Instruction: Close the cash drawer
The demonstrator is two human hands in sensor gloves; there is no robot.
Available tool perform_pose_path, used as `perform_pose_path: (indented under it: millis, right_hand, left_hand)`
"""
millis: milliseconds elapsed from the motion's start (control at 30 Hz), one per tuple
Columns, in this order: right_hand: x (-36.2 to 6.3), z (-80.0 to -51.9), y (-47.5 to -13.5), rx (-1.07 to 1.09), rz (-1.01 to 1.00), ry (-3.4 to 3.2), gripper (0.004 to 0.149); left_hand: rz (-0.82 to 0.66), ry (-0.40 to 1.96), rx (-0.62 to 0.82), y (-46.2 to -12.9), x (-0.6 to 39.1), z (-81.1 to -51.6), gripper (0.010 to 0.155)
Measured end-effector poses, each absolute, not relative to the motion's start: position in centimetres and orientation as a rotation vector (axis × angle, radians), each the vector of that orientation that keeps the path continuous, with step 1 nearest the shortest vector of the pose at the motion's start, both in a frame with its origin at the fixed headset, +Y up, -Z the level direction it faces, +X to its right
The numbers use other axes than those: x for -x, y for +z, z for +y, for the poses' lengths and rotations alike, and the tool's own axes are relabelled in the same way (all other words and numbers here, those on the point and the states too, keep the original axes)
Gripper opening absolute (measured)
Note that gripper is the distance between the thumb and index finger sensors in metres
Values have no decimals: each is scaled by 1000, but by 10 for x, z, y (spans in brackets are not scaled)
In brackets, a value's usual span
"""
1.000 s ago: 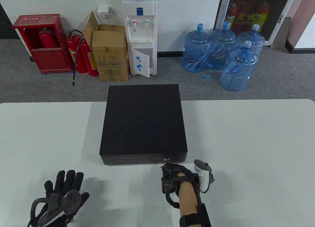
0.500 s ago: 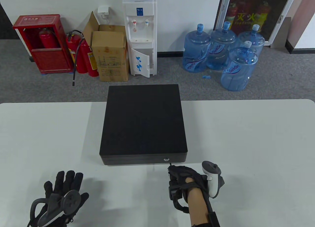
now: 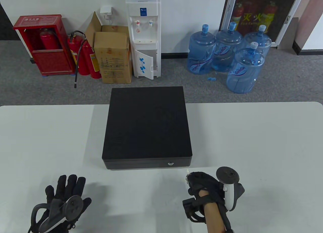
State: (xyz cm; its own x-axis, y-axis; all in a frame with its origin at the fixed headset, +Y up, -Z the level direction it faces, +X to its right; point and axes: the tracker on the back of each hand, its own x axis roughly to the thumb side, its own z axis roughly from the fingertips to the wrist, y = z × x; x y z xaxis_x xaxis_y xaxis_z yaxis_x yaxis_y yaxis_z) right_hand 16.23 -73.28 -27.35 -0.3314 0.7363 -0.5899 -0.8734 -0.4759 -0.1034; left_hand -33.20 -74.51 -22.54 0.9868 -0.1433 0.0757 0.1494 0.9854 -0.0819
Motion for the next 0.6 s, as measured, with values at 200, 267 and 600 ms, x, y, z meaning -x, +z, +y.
perform_pose_path:
  millis: [200, 267, 600]
  right_hand:
    - [-185, -726, -264, 765, 187, 2015, 41]
    - [-195, -724, -260, 786, 148, 2037, 41]
    - [-242, -727, -248, 950, 73, 2081, 43]
  left_hand:
    - [-71, -147, 88, -225, 332, -745, 81]
    - [-71, -146, 86, -225, 332, -745, 81]
    - [-69, -146, 85, -225, 332, -745, 81]
